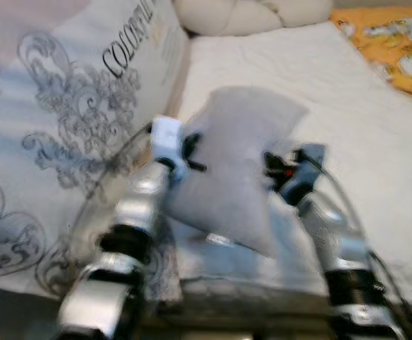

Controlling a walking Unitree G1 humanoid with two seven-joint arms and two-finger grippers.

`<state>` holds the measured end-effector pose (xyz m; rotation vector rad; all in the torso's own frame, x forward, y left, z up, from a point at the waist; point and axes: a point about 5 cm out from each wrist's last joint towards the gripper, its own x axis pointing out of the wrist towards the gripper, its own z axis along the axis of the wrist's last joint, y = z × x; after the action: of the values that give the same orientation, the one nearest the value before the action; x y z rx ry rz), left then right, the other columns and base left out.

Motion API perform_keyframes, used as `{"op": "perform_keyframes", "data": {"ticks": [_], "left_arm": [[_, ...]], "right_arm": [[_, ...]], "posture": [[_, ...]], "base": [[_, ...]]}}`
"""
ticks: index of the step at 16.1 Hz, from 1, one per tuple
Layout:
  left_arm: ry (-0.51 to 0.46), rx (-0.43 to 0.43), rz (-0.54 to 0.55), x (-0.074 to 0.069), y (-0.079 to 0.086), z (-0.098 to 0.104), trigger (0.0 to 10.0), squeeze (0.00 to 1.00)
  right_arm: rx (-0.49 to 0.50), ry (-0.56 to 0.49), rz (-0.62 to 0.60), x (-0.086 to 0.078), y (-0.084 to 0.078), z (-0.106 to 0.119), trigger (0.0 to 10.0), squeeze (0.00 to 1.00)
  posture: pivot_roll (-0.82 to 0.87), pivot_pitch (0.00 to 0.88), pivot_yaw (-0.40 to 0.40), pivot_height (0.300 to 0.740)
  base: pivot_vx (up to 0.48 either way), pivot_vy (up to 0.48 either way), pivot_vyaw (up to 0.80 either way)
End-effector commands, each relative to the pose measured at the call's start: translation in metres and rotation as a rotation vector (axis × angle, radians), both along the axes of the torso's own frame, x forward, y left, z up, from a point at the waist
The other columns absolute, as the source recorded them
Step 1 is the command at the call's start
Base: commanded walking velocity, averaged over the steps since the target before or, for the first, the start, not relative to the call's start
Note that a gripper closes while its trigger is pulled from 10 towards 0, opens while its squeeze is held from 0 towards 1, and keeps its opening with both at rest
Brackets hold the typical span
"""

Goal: Clean up the room

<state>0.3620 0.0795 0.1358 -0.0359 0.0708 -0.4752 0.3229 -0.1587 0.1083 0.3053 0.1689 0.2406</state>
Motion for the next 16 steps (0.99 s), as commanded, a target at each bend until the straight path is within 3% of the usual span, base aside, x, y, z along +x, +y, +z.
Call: {"op": "perform_keyframes", "data": {"ticks": [1, 5, 6, 7, 8, 10, 13, 16], "left_arm": [[-0.046, 0.015, 0.034, 0.005, 0.013, 0.010, 10.0, 0.00], [-0.052, 0.039, 0.048, 0.006, 0.014, 0.010, 10.0, 0.00], [-0.053, 0.042, 0.047, 0.006, 0.014, 0.010, 10.0, 0.00], [-0.060, 0.062, 0.044, 0.007, 0.014, 0.010, 10.0, 0.00], [-0.069, 0.087, 0.047, 0.008, 0.014, 0.010, 10.0, 0.00], [-0.074, 0.120, 0.058, 0.010, 0.015, 0.011, 10.0, 0.00], [-0.097, 0.241, 0.076, 0.013, 0.018, 0.011, 10.0, 0.00], [-0.125, 0.344, 0.098, 0.015, 0.027, 0.020, 10.0, 0.00]], "right_arm": [[0.028, -0.041, 0.043, 0.002, 0.013, 0.010, 10.0, 0.00], [0.016, 0.025, -0.018, 0.002, 0.006, -0.001, 10.0, 0.00], [-0.006, 0.042, -0.057, 0.003, 0.000, -0.004, 10.0, 1.00], [-0.092, 0.066, -0.151, 0.003, -0.016, -0.012, 10.0, 1.00], [-0.111, 0.075, -0.171, 0.002, -0.025, -0.017, 10.0, 1.00], [-0.145, 0.058, -0.156, 0.001, -0.027, -0.016, 10.0, 1.00], [-0.254, -0.033, 0.086, -0.003, -0.013, -0.011, 10.0, 1.00], [-0.227, -0.089, 0.332, -0.014, -0.013, 0.001, 10.0, 1.00]], "posture": [[-0.10, 0.000, 0.094, 0.740], [-0.10, 0.000, 0.095, 0.740], [-0.10, 0.000, 0.095, 0.740], [-0.10, 0.000, 0.095, 0.740], [-0.10, 0.000, 0.095, 0.740], [-0.10, 0.000, 0.095, 0.740], [-0.10, 0.000, 0.105, 0.740], [-0.10, 0.000, 0.111, 0.740]], "base": [[0.334, 0.000, 0.00], [0.211, 0.000, 0.00], [0.000, 0.000, 0.00], [0.000, 0.000, 0.00], [0.000, 0.000, 0.00], [0.000, 0.000, 0.00], [0.000, 0.000, 0.00], [0.000, 0.000, 0.00]]}}
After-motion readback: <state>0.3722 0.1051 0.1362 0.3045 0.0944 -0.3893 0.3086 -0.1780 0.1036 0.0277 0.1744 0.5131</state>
